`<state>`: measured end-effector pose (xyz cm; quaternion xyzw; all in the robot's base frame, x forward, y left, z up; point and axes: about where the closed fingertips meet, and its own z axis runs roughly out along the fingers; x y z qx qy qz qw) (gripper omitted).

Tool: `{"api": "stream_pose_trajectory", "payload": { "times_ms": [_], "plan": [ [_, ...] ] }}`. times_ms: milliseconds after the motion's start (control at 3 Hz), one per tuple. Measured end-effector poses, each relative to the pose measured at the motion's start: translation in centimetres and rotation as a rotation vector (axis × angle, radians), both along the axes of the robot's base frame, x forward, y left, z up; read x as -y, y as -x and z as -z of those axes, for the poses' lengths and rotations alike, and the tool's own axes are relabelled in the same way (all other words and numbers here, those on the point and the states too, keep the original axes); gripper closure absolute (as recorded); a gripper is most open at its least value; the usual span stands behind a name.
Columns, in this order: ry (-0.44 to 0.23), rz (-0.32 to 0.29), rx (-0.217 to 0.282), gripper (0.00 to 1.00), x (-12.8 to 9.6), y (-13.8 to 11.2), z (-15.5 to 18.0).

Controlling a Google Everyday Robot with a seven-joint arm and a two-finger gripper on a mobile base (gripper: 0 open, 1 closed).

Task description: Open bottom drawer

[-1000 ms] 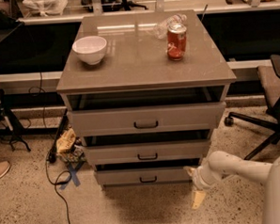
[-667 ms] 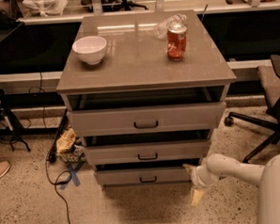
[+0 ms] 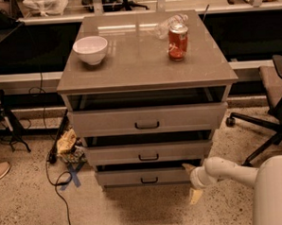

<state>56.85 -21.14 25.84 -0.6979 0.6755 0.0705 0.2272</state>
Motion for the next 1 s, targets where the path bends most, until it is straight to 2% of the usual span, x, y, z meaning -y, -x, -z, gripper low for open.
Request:
{"api": "stream_pose_trajectory", "payload": {
  "times_ms": [333, 667, 1000],
  "plan": [
    [0.072, -0.057, 0.052, 0.00, -0.9, -0.6, 2.9],
    [0.106, -0.092, 0.093, 0.00, -1.6, -1.1, 4.8],
    [0.107, -0.105, 0.139, 0.00, -2.5, -2.2, 5.6]
  ]
}}
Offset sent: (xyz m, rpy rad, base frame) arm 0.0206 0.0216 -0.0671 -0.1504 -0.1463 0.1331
